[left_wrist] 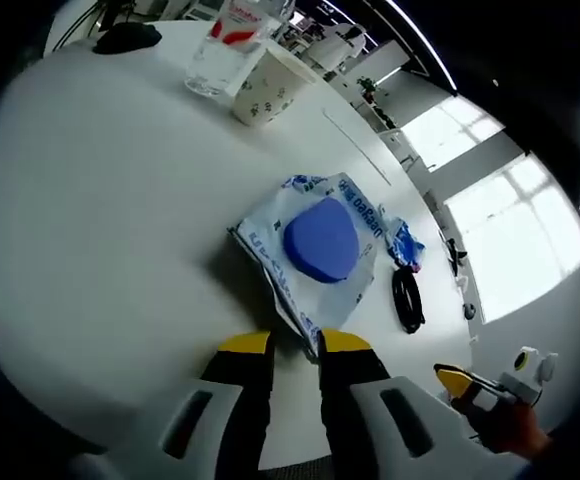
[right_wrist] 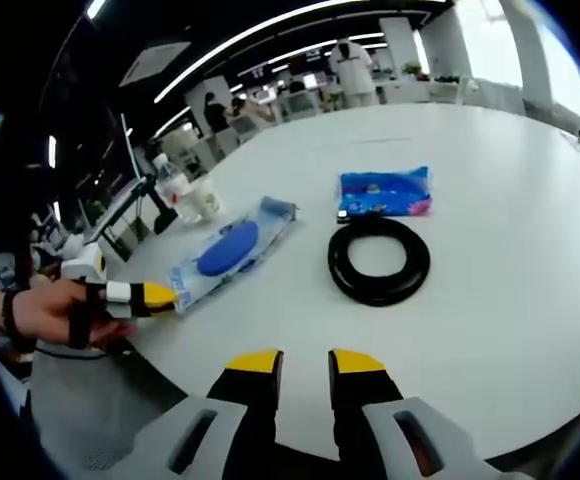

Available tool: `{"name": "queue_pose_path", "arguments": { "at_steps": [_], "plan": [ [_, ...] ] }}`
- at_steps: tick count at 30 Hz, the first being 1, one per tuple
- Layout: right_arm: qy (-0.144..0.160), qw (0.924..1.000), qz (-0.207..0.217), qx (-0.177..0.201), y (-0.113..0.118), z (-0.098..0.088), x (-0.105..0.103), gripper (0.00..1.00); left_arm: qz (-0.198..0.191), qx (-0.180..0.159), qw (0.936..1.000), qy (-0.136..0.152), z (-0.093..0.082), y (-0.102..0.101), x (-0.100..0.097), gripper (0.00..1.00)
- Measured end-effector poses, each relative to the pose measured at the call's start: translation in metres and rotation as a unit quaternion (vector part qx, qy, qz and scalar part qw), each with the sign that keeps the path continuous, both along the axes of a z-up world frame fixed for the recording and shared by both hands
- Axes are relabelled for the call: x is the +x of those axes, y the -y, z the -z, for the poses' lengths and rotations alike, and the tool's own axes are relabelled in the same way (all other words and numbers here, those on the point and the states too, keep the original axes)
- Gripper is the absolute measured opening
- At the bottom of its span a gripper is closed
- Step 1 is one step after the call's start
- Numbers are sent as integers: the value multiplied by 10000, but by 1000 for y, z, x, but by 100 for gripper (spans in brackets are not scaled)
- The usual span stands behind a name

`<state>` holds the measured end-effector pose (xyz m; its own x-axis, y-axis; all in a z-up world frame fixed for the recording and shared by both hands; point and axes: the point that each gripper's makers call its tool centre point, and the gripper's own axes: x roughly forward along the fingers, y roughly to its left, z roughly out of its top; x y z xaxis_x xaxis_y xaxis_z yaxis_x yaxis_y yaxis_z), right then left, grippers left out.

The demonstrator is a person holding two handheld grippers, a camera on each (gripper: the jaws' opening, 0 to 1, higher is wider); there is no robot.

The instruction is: Arrange the tabletop items into an orderly group along one side of the table until the central work area is clear of visible clutter.

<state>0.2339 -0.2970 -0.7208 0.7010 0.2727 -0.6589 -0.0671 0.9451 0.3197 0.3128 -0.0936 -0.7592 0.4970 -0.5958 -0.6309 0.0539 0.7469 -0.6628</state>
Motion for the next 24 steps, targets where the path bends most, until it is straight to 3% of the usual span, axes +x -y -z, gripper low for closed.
{"name": "queue_pose_path", "arguments": {
  "at_steps": [8,15,24],
  "plan": [
    [-23,9998,-133,170,-7,-1,-7,26,-45,-19,10000,-56,0,5,2,12],
    [-93,9996,-195,177,-9,1,-10,28,-143,-87,9997,-153,3,4,-1,2],
    [-116,9994,-262,212,-14,1,-5,28,-134,-129,9997,-133,1,-4,-2,0]
  ]
}}
